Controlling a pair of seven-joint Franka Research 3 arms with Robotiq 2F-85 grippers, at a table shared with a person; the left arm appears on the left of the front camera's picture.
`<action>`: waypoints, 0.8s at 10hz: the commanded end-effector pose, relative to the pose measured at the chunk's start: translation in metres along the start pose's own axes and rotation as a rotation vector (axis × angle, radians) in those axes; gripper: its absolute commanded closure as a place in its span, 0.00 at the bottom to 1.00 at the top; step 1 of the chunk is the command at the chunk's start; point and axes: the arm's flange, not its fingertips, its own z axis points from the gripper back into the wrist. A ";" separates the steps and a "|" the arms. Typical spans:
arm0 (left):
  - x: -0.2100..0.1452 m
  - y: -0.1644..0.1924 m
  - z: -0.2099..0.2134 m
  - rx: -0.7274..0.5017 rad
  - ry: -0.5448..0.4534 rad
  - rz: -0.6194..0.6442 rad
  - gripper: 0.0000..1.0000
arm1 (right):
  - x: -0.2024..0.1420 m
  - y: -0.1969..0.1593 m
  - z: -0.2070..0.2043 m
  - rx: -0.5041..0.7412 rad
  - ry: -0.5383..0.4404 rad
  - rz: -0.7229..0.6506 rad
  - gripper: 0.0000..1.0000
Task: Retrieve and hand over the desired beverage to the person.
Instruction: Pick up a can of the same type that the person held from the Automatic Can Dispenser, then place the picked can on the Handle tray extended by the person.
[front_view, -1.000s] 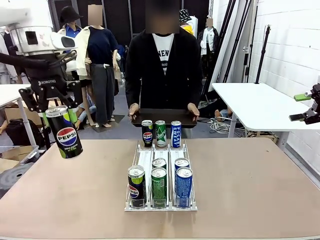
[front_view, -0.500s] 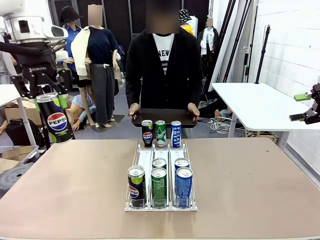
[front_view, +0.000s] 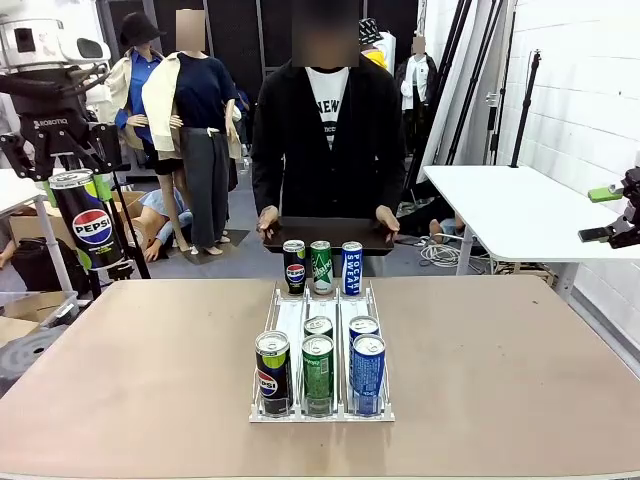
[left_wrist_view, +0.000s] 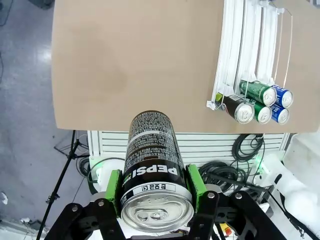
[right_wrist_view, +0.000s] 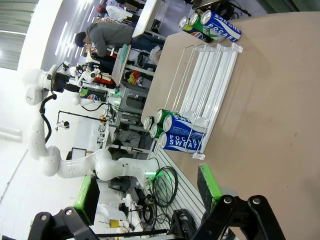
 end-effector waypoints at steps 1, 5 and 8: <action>-0.001 -0.001 -0.004 -0.003 0.010 -0.002 1.00 | 0.000 0.001 -0.001 0.001 0.002 -0.010 0.00; -0.001 -0.001 -0.004 -0.003 0.010 -0.002 1.00 | 0.000 0.001 -0.001 0.001 0.002 -0.010 0.00; -0.001 -0.001 -0.004 -0.003 0.010 -0.002 1.00 | 0.000 0.001 -0.001 0.001 0.002 -0.010 0.00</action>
